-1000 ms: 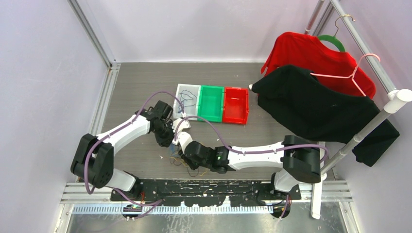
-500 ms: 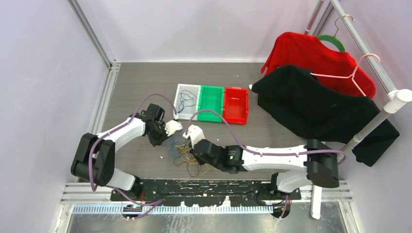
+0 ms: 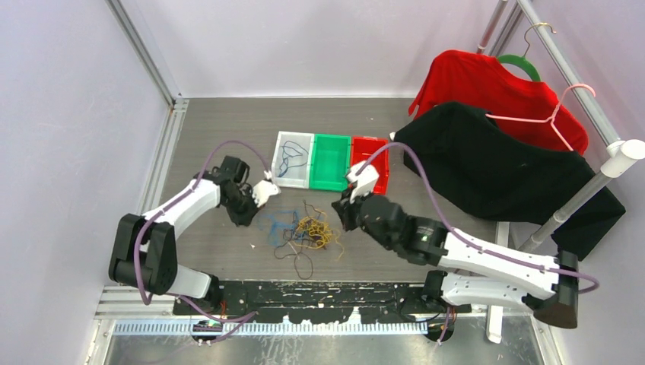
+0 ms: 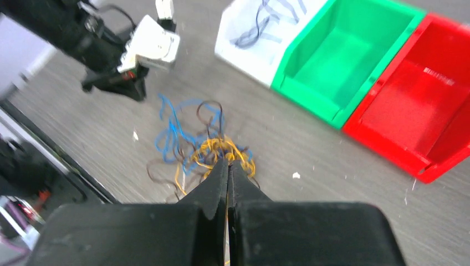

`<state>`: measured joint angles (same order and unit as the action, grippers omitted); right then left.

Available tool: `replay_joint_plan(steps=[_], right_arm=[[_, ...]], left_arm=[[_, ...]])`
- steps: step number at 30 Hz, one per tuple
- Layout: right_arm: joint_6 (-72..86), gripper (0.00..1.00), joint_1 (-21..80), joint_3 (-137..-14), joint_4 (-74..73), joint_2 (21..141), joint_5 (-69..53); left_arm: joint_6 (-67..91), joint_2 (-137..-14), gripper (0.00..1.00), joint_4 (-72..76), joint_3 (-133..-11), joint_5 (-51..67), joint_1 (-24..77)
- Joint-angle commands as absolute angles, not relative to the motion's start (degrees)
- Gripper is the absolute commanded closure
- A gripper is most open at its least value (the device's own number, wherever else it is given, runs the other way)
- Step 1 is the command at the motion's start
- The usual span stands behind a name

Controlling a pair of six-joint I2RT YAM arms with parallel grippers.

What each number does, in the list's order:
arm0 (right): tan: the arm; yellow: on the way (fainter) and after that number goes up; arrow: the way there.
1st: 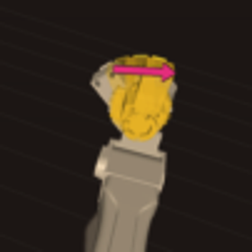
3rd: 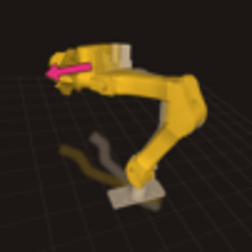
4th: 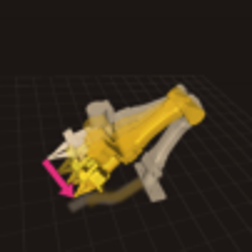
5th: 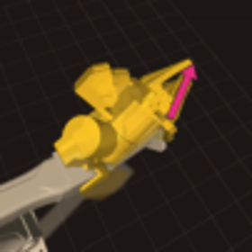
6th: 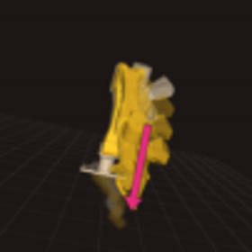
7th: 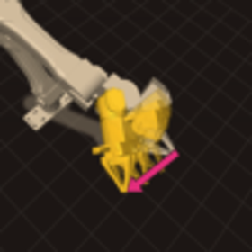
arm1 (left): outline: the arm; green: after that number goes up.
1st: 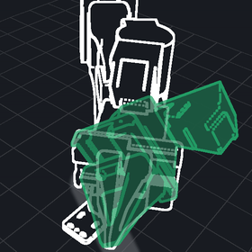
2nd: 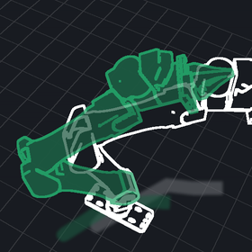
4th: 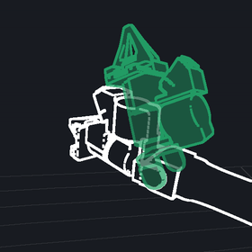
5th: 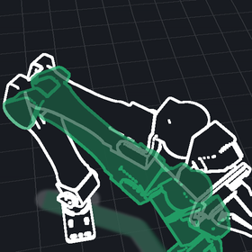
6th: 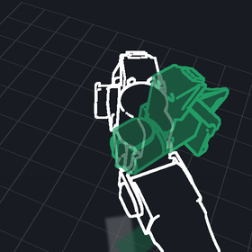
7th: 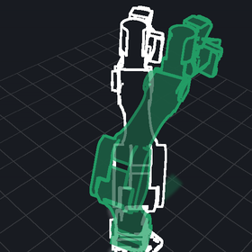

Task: Untangle the cables
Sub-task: Untie the cable.

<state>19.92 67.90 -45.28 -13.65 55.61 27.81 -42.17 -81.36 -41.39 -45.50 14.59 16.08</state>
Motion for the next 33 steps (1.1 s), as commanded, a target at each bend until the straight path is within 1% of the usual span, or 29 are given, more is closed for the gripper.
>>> replay_joint_plan(steps=[1, 2, 3, 4, 8, 9, 10, 12, 13, 15, 16, 17, 18, 20, 21, 24, 26, 33], right_arm=[[20.68, 0.99, 63.6, -52.26, -12.45, 51.19, 22.04], [20.66, 0.99, 62.82, -53.4, -12.48, 50.94, 20.75], [20.65, 0.99, 62.08, -54.58, -12.48, 50.89, 19.59], [20.64, 0.99, 61.66, -55.52, -12.41, 50.93, 18.82], [20.49, 0.99, 61.11, -59.39, -12.2, 52.73, 14.62], [20.26, 0.99, 61.12, -60.08, -12.4, 53.49, 14.25], [19.82, 0.99, 61.07, -60.82, -13.16, 54.31, 14.16], [19.42, 0.99, 61.1, -60.99, -14.72, 56.31, 13.79], [19.6, 0.93, 61.04, -60.26, -14.99, 56.92, 13.31], [20.74, 0.73, 60.94, -57.89, -15.2, 58.76, 11.14], [22.1, 0.61, 60.91, -56.64, -14.75, 59.77, 9.75], [23.62, 0.53, 60.91, -55.26, -13.97, 60.89, 7.26], [25.03, 0.5, 60.91, -53.64, -12.49, 61.81, 4.21], [27.93, 0.46, 61.69, -50.8, -9.01, 63.89, -0.64], [28.03, 0.45, 63.21, -49.59, -7.47, 64.84, -1.09], [25.35, 0.43, 68.22, -49.53, -7.43, 69.19, 2.35], [25.39, 0.43, 69.11, -50.68, -7.94, 72.46, 2.27], [18.86, 0.43, 74.7, -52.42, -5.98, 78.32, 9.84]], left_arm=[[-36.32, -77.07, 1.0, -51.37, -56.15, 27.02, 14.59], [-35.97, -76.32, 1.0, -52.61, -57.81, 29.05, 14.52], [-36.24, -75.43, 0.98, -53.95, -59.36, 30.94, 14.52], [-36.47, -74.41, 0.91, -55.2, -60.99, 32.99, 14.57], [-41.54, -71.29, 0.53, -62.54, -69.93, 39.24, 14.51], [-42.25, -70.38, 0.48, -63.54, -71.71, 40.57, 14.58], [-43.15, -69.84, 0.46, -64.35, -73.27, 41.77, 14.52], [-44.42, -69.0, 0.45, -64.6, -74.97, 43.7, 14.64], [-44.19, -68.84, 0.46, -64.14, -75.16, 44.17, 14.67], [-43.87, -69.45, 0.47, -63.88, -74.87, 44.44, 14.82], [-43.52, -70.04, 0.48, -64.14, -74.57, 44.44, 14.82], [-43.46, -70.67, 0.48, -65.01, -74.27, 44.8, 14.82], [-44.07, -71.35, 0.49, -66.32, -73.71, 45.28, 14.83], [-46.32, -72.06, 0.51, -68.33, -71.69, 45.26, 14.89], [-47.31, -72.12, 0.52, -68.64, -70.38, 44.77, 14.91], [-49.3, -71.92, 0.53, -67.93, -66.57, 42.4, 14.89], [-49.36, -71.73, 0.53, -67.32, -65.28, 41.61, 14.88], [-48.97, -71.36, 0.53, -67.59, -65.64, 41.4, 14.9]])
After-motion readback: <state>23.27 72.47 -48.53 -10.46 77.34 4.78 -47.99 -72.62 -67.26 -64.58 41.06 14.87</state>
